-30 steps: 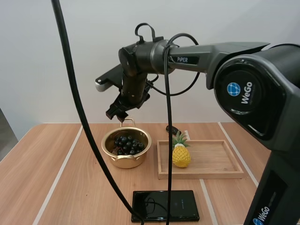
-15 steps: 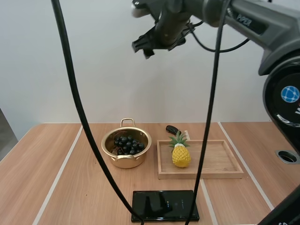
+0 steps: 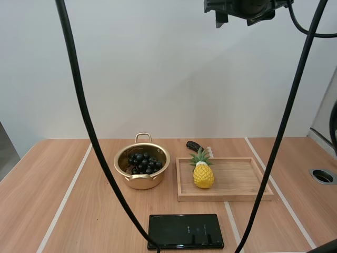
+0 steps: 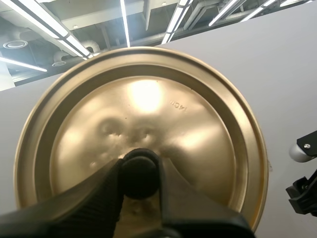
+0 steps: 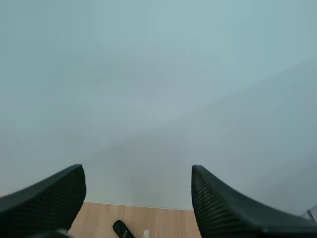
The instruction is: Open the pot, put the grape inside, and close it
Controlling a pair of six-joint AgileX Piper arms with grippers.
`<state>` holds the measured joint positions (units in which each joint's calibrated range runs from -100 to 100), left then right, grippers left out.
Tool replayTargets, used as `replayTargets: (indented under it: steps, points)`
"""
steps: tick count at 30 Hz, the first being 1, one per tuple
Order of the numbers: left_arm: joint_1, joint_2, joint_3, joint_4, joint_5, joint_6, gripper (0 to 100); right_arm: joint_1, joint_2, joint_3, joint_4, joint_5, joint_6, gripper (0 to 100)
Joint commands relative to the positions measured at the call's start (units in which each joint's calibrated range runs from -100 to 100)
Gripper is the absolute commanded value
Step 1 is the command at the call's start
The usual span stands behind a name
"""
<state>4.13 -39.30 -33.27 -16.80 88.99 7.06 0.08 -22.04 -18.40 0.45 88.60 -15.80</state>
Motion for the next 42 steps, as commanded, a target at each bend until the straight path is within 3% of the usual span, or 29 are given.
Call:
replayTargets:
  steps: [1,6,7,8,11,14,25,35,42]
  points:
    - [0.1,0.1,-0.4,0.0,-1.6,-0.2,0,-1.0,-2.2,-0.8,1.4,2.4,-0.2,100]
    - [0.1,0.1,-0.4,0.0,-1.6,-0.2,0,-1.2,-4.4,-0.8,1.5,4.6,-0.1,100]
    - [0.1,0.1,-0.1,0.1,-1.6,-0.2,0,-1.2,-5.1,-0.8,1.5,5.2,0.0,95]
    - [0.1,0.1,0.1,0.1,-1.6,-0.2,0,-1.2,-5.5,-0.8,1.5,5.5,0.1,79]
    - [0.1,0.1,1.6,0.1,-1.6,-0.2,0,-1.2,-7.4,-0.8,1.1,7.7,2.4,0]
    - [0.1,0.1,4.4,0.1,-1.4,-0.2,0,-1.2,-9.8,-0.8,0.5,9.3,5.4,0]
    - [0.1,0.1,17.9,-2.0,-0.8,-0.2,0,-1.2,-18.3,-0.8,1.5,9.1,4.1,0]
    - [0.1,0.0,34.8,-5.3,-1.2,4.7,0,-1.2,-19.9,-0.8,1.5,10.3,3.9,0]
    - [0.1,-1.5,48.3,-5.4,-9.6,6.2,0,-1.2,-20.0,-0.8,2.3,10.3,3.9,0]
